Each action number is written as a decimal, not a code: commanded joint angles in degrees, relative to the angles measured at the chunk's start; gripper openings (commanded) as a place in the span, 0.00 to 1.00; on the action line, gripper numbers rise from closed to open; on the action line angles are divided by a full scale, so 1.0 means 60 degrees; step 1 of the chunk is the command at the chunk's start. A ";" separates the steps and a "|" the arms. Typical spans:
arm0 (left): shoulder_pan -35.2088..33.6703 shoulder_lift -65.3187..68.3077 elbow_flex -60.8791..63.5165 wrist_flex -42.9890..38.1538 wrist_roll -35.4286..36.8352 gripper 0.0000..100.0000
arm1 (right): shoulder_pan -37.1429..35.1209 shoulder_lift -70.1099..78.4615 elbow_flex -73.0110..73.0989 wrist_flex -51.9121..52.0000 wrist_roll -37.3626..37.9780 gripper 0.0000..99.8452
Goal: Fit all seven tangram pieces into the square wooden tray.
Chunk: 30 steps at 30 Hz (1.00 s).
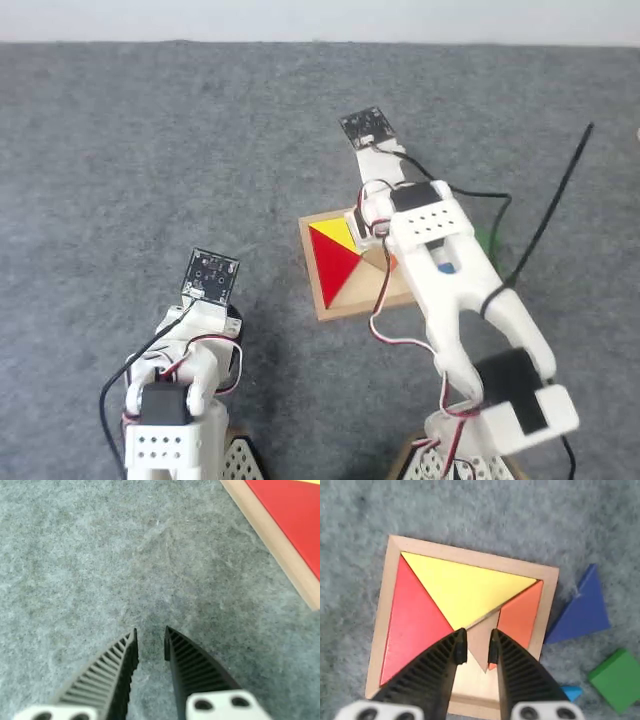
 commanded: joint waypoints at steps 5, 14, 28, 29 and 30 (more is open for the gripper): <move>-0.0015 -0.0205 -0.0110 0.0029 -0.0103 0.09 | 0.1297 -0.1824 0.0557 -0.0476 -0.0103 0.10; -0.0015 -0.0205 -0.0110 0.0029 -0.0103 0.09 | 0.2864 -0.2557 0.2374 -0.2161 0.0689 0.10; -0.0015 -0.0205 -0.0110 0.0029 -0.0103 0.09 | 0.4505 0.0608 -0.0205 -0.0315 0.0821 0.10; -0.0015 -0.0205 -0.0110 0.0029 -0.0103 0.09 | 0.4564 0.0930 -0.0484 -0.0139 0.0615 0.10; -0.0015 -0.0205 -0.0110 0.0029 -0.0103 0.09 | 0.4564 0.1165 -0.0703 0.0007 0.0484 0.10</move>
